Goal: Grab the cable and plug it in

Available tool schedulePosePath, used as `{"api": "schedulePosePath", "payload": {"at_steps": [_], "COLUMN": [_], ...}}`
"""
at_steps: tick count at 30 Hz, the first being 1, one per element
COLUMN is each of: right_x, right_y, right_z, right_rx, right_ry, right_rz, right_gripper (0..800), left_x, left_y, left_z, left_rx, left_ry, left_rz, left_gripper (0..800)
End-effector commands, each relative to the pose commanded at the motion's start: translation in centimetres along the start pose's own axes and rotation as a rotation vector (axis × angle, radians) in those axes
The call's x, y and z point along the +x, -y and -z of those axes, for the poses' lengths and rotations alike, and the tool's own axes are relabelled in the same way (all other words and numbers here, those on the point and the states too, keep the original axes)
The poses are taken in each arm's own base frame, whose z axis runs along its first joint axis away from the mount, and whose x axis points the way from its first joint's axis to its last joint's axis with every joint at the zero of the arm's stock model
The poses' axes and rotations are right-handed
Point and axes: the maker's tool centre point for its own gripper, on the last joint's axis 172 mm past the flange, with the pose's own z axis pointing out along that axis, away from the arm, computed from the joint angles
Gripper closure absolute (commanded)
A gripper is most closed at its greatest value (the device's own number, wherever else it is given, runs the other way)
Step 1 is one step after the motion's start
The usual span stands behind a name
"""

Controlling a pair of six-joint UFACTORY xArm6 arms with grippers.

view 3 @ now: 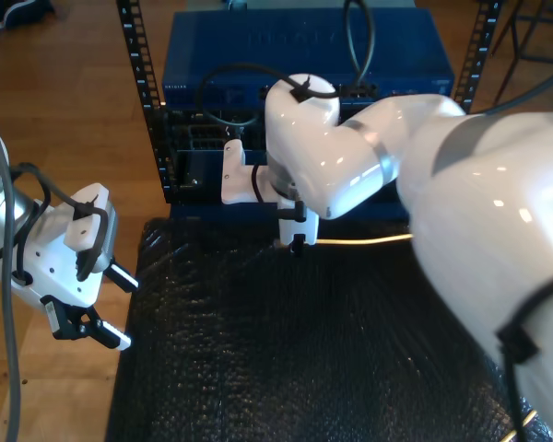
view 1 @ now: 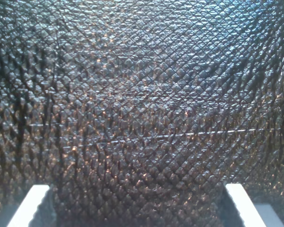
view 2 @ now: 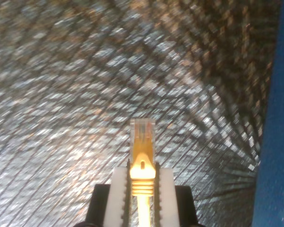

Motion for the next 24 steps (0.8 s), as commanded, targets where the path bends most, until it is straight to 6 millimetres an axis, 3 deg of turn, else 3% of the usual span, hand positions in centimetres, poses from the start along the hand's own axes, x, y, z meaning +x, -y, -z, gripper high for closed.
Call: {"api": "schedulePosePath", "payload": {"at_steps": [3, 9, 18, 24], "right_x": [0.0, -2.0, -4.5, -5.7], "right_y": [1.8, 4.2, 6.3, 8.2], "right_z": [2.0, 5.5, 10.5, 12.5], "right_rx": [0.063, 0.178, 0.162, 0.167], "right_ry": [-0.045, -0.132, -0.173, -0.212], "right_rz": [0.001, -0.042, -0.068, -0.087], "right_gripper": [793, 793, 793, 793], "left_x": [0.5, 2.9, 7.3, 10.7], "left_y": [-0.4, -1.2, -1.2, -1.0], "left_z": [0.1, 0.4, 1.6, 1.7], "left_rx": [-0.012, -0.031, -0.015, -0.015], "left_ry": [-0.015, -0.084, -0.208, -0.271], "left_rz": [-0.002, -0.01, -0.032, -0.07], "left_gripper": [0, 0, 0, 0]}}
